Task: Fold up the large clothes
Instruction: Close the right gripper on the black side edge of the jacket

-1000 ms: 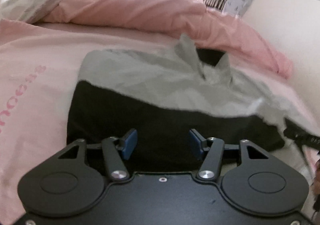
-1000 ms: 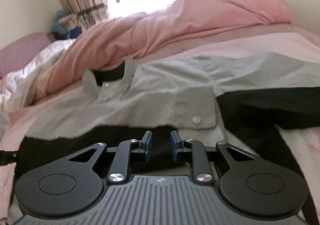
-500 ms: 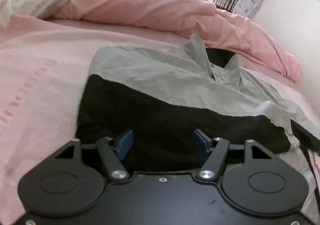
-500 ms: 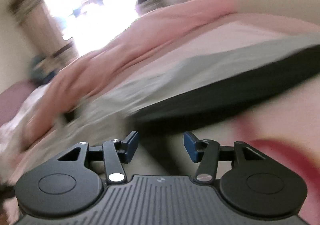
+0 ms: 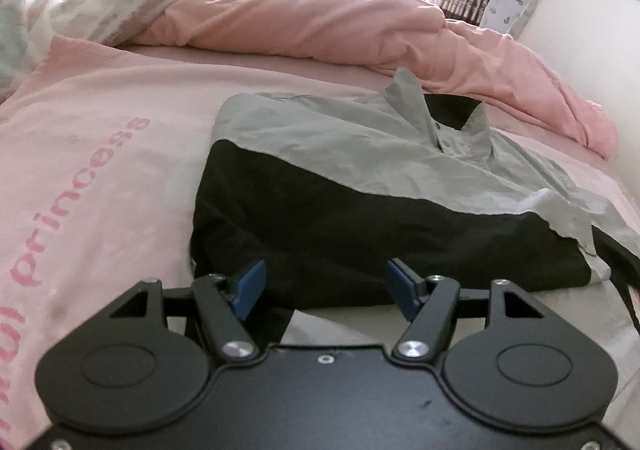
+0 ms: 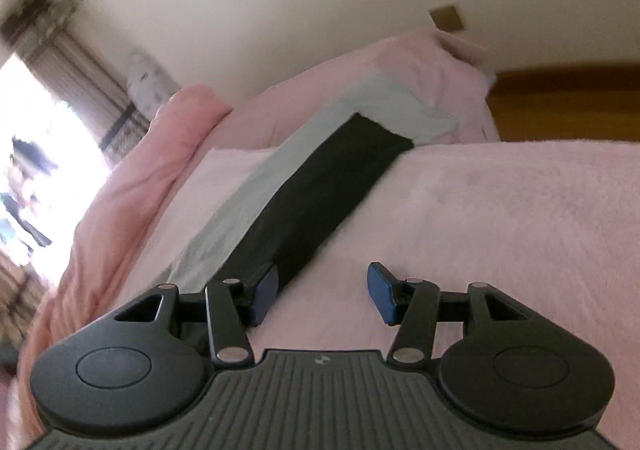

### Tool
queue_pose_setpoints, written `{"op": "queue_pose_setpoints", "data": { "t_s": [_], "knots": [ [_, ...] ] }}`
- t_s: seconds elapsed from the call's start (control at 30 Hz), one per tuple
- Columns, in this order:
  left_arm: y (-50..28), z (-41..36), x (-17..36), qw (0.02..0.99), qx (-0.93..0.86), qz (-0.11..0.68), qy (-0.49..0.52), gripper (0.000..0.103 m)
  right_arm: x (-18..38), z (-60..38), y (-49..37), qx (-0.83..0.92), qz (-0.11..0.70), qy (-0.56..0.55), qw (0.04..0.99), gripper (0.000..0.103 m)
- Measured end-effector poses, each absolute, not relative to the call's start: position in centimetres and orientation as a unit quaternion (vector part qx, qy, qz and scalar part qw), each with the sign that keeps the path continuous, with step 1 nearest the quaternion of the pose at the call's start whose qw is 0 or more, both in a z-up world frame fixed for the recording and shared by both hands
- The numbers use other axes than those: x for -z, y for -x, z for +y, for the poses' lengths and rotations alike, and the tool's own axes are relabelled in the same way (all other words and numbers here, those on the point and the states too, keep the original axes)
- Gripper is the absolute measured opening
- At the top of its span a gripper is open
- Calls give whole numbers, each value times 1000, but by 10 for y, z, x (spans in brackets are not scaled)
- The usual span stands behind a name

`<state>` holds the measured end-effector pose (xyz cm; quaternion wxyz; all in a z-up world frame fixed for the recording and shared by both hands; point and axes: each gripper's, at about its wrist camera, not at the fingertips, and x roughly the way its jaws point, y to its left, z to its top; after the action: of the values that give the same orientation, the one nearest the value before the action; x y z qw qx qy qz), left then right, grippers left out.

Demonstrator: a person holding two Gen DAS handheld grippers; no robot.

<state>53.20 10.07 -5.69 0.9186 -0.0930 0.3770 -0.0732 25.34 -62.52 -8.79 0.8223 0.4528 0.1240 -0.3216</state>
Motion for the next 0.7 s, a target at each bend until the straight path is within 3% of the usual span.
{"op": "queue_pose_setpoints", "data": {
  "t_s": [0.3, 0.53, 0.6, 0.67, 0.7],
  "knots": [
    [-541, 94, 60, 919, 56, 383, 72, 68, 100, -668, -269, 328, 43, -510, 794, 63],
    [-547, 92, 64, 918, 52, 387, 62, 68, 101, -680, -281, 343, 24, -500, 795, 63],
    [-548, 91, 66, 918, 53, 388, 61, 68, 98, -680, -285, 354, 32, -488, 797, 51],
    [-548, 91, 67, 918, 55, 389, 59, 68, 94, -679, -289, 372, 48, -469, 799, 19],
    [-548, 90, 68, 918, 57, 389, 58, 68, 92, -679, -291, 378, 59, -458, 802, 16]
  ]
}}
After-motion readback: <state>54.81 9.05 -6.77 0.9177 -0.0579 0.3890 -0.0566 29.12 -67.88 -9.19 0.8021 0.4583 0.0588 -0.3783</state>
